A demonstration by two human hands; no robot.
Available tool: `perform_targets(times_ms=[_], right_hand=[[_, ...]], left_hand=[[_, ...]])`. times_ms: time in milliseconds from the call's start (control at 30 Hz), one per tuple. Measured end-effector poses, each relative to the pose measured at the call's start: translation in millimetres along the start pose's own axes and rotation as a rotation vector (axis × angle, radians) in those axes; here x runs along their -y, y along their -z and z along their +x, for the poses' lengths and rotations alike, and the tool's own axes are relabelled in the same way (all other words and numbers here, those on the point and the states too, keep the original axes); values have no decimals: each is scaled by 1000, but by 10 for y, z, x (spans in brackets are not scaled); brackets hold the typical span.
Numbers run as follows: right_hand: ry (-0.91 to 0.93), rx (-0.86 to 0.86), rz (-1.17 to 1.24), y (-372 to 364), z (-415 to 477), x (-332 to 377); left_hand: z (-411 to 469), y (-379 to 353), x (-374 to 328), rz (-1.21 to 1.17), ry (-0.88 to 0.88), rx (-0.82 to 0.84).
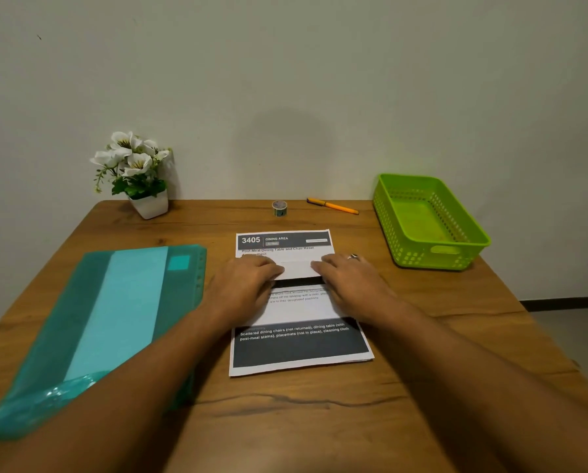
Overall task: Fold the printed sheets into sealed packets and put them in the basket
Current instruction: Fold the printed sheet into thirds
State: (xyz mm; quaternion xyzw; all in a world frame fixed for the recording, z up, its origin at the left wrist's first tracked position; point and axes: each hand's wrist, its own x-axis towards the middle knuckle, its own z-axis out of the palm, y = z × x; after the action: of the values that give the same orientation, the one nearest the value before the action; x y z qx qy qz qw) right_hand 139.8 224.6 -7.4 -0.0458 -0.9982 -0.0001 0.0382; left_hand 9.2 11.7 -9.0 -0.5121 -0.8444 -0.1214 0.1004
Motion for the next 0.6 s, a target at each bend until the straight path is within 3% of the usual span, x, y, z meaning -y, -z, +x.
perform_targets(times_ms=[167, 300, 467, 600], right_hand=[[-26, 63, 61, -102, -86, 17], [-59, 16, 122, -166, -91, 25], [-121, -30, 115, -212, 8, 108], [-93, -11, 192, -249, 159, 313]], left_hand=[[-50, -135, 19, -1, 38, 51], [7, -181, 11, -42, 110, 54], [21, -295, 41, -2, 193, 256], [27, -335, 35, 30, 205, 293]])
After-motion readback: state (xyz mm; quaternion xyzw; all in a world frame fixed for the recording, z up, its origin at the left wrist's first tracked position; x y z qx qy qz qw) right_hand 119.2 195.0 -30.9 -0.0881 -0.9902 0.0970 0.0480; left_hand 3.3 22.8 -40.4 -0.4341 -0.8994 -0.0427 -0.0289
